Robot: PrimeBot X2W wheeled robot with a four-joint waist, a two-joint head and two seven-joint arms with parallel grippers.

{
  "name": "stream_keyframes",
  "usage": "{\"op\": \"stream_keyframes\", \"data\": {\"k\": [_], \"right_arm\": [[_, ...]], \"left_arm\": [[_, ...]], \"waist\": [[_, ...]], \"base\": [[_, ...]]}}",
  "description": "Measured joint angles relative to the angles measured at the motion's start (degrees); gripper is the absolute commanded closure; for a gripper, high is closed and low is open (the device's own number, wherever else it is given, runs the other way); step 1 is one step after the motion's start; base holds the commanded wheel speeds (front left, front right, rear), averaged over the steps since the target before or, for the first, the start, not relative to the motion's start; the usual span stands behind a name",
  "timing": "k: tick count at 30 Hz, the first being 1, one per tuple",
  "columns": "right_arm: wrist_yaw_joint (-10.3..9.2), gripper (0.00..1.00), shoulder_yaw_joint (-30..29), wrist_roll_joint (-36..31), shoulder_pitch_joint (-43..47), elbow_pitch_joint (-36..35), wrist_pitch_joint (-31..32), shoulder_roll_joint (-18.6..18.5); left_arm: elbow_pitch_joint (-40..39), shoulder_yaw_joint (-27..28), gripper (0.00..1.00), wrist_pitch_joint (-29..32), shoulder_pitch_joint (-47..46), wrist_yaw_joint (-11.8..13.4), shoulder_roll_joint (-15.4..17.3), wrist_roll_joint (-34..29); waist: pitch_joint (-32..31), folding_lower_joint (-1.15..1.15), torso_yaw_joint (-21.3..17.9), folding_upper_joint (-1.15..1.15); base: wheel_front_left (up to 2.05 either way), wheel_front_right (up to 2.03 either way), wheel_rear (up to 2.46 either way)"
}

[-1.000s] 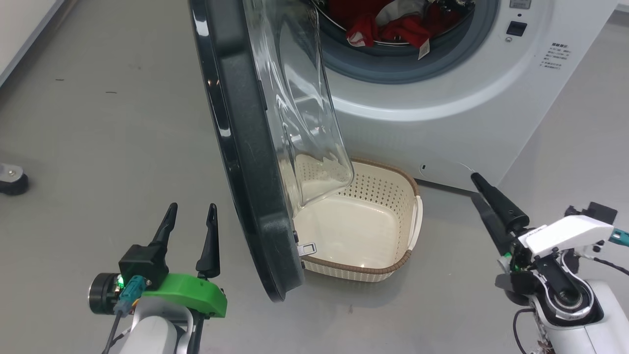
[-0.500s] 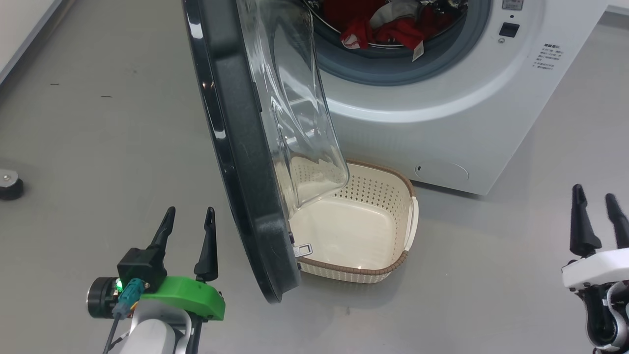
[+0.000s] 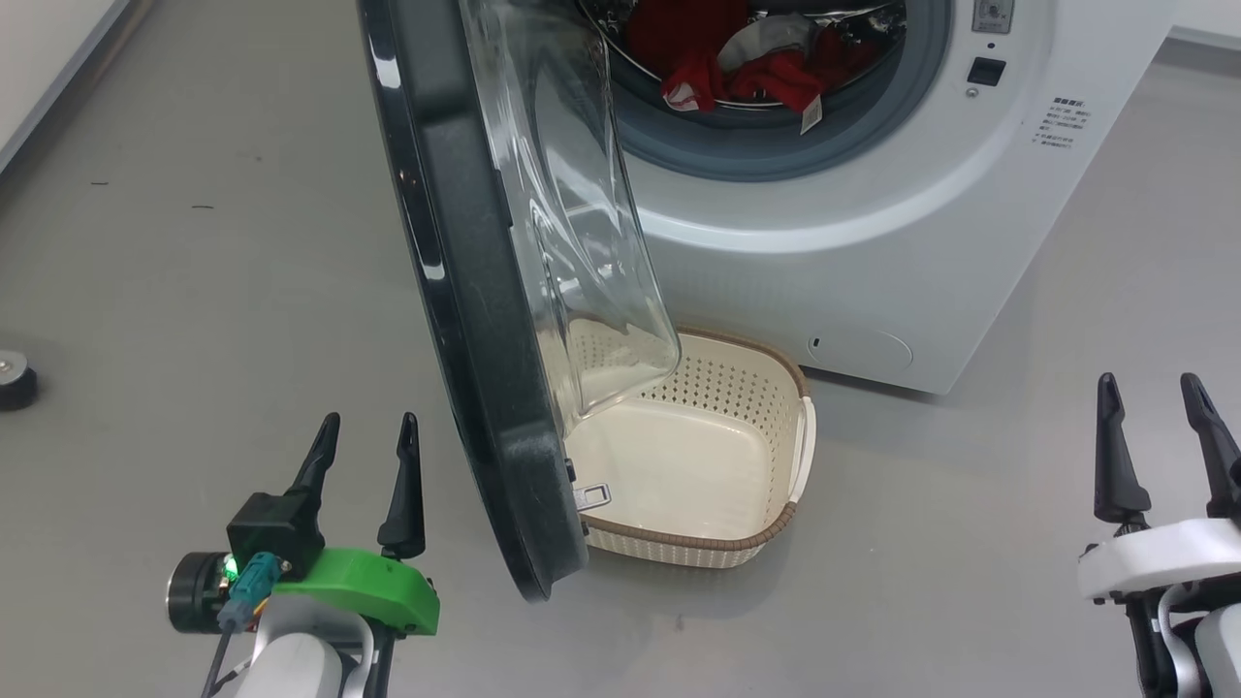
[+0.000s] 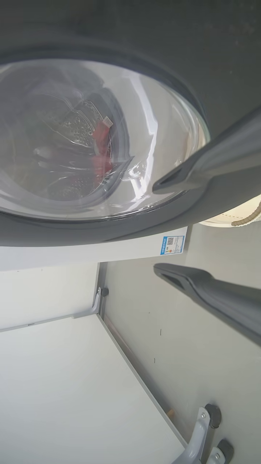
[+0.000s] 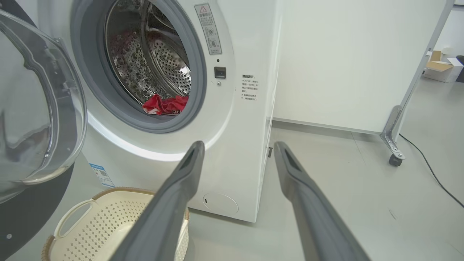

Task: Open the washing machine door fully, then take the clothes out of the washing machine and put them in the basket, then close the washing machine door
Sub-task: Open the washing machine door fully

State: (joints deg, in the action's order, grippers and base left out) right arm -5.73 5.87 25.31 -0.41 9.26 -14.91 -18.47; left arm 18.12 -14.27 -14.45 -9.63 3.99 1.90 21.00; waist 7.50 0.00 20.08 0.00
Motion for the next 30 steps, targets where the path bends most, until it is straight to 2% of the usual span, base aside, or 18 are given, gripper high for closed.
{"op": "stream_keyframes", "data": {"k": [4, 15, 25, 30], "right_arm": [[-0.05, 0.0, -1.65, -3.37, 0.04, -3.44, -0.01, 2.36], [-0.47, 0.0, -2.67, -7.92, 4.97, -5.44, -0.01, 8.91], [-0.37, 0.0, -3.42, -10.36, 6.71, -5.79, -0.01, 11.35], [0.26, 0.0, -4.05, -11.15, 6.85, -5.8, -0.01, 12.11]], "left_arm": [[0.01, 0.07, 0.0, 0.0, 0.2, 0.0, 0.01, -0.04], [0.34, 0.51, 0.0, 0.0, 0.38, -0.01, 0.01, -0.6], [0.51, 0.75, 0.0, 0.0, 0.4, -0.03, 0.01, -0.6], [0.66, 0.78, 0.0, 0.0, 0.4, -0.1, 0.01, -0.6]], "waist": [[-0.13, 0.0, -0.12, 0.0], [-0.39, 0.0, -0.17, 0.0], [-0.35, 0.0, -0.3, 0.0], [-0.6, 0.0, -0.33, 0.0]], "base": [[0.0, 0.0, 0.0], [0.0, 0.0, 0.0], [0.0, 0.0, 0.0], [0.0, 0.0, 0.0]]}}
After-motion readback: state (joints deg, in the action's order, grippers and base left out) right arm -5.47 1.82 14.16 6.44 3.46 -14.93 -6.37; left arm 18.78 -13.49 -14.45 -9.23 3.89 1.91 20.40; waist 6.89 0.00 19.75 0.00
